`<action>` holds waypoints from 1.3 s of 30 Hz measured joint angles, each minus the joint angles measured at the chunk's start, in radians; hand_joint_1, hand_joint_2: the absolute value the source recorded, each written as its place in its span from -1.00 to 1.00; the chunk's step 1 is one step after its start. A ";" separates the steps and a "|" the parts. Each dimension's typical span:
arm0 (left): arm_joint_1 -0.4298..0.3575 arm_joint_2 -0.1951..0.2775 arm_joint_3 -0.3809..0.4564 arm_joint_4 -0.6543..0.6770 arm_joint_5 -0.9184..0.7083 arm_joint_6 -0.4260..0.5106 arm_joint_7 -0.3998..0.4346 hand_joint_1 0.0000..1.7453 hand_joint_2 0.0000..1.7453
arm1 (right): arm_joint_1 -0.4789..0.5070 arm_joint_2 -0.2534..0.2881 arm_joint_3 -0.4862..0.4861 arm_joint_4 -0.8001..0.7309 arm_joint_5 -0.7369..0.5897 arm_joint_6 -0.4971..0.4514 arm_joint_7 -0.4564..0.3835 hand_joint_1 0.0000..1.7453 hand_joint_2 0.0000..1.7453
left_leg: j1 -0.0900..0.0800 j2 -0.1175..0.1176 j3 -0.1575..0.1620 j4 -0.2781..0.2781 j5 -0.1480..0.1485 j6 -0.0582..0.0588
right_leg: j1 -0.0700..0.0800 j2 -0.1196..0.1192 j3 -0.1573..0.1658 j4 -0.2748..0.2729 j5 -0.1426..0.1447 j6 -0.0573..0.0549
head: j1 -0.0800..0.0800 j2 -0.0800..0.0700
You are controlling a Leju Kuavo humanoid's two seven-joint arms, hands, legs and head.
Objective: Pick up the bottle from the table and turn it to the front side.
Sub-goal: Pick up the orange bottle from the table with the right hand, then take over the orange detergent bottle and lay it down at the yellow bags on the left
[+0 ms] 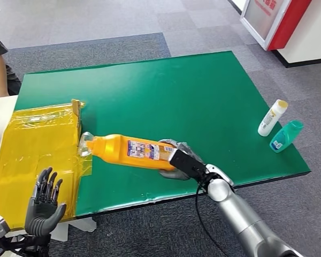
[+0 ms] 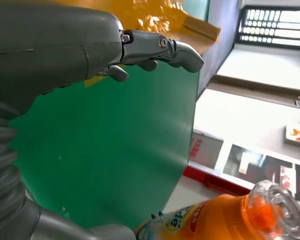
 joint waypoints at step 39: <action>-0.147 0.045 -0.317 -0.202 0.019 0.179 0.182 -1.00 1.00 | 0.002 0.267 0.054 0.235 0.168 -0.064 -0.063 1.00 1.00 | 0.000 0.000 0.000 0.000 0.002 0.000 | 0.000 0.000 0.000 0.000 0.002 0.000 | 0.000 0.000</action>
